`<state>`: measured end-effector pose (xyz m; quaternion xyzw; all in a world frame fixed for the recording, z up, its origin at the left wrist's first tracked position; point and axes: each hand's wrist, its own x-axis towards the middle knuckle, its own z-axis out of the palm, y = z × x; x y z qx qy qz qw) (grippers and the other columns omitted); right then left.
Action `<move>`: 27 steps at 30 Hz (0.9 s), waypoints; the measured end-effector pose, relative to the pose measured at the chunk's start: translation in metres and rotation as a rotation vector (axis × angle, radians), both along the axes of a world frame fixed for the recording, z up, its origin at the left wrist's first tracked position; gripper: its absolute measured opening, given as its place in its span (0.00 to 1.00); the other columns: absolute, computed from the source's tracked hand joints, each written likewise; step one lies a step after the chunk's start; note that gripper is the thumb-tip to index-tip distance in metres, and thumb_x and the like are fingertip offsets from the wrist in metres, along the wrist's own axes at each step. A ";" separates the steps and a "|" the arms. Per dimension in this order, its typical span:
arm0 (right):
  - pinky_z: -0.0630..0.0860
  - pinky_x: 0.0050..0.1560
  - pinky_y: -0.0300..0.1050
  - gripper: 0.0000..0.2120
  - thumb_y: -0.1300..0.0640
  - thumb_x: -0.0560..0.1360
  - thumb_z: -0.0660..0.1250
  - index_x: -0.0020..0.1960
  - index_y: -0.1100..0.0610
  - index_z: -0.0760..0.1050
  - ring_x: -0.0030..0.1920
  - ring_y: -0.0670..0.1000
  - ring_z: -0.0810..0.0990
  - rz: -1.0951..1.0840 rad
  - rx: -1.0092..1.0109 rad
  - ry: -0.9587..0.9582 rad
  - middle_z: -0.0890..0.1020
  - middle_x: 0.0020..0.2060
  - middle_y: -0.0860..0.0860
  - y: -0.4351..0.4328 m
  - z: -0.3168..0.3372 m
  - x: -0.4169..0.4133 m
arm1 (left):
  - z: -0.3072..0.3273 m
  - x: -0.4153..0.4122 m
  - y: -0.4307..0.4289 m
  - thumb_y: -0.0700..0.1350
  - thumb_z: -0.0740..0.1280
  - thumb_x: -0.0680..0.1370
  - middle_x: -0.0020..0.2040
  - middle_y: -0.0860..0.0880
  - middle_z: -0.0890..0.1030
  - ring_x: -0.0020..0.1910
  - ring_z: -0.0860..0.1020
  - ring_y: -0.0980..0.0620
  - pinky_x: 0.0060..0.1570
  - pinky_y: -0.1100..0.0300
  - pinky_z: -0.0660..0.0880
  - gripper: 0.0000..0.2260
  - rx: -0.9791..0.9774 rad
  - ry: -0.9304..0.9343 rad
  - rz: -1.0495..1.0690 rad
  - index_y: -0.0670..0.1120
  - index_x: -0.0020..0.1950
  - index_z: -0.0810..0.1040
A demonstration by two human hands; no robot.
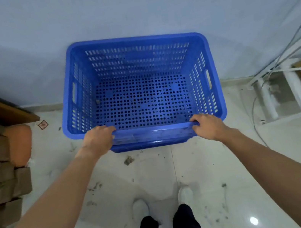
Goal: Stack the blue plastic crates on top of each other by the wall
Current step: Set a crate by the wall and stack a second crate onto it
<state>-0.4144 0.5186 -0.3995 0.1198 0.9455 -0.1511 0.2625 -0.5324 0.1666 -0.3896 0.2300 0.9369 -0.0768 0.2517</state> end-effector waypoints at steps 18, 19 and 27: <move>0.72 0.57 0.51 0.19 0.63 0.76 0.59 0.65 0.51 0.73 0.53 0.58 0.78 0.120 0.188 0.185 0.81 0.56 0.53 0.043 -0.036 0.026 | -0.032 0.028 0.006 0.38 0.65 0.74 0.56 0.45 0.81 0.52 0.81 0.42 0.51 0.49 0.78 0.20 -0.042 0.127 -0.015 0.47 0.67 0.74; 0.72 0.58 0.51 0.19 0.63 0.76 0.59 0.65 0.52 0.73 0.53 0.58 0.78 0.116 0.181 0.186 0.81 0.56 0.53 0.043 -0.037 0.026 | -0.033 0.028 0.007 0.37 0.65 0.74 0.56 0.45 0.81 0.52 0.81 0.41 0.52 0.48 0.78 0.21 -0.036 0.135 -0.008 0.47 0.67 0.74; 0.72 0.57 0.52 0.14 0.51 0.79 0.58 0.61 0.53 0.74 0.51 0.58 0.79 0.131 0.162 0.239 0.81 0.50 0.52 0.041 -0.041 0.028 | -0.024 0.013 0.007 0.38 0.64 0.76 0.56 0.45 0.82 0.55 0.80 0.43 0.54 0.51 0.77 0.19 -0.094 0.112 -0.058 0.48 0.66 0.75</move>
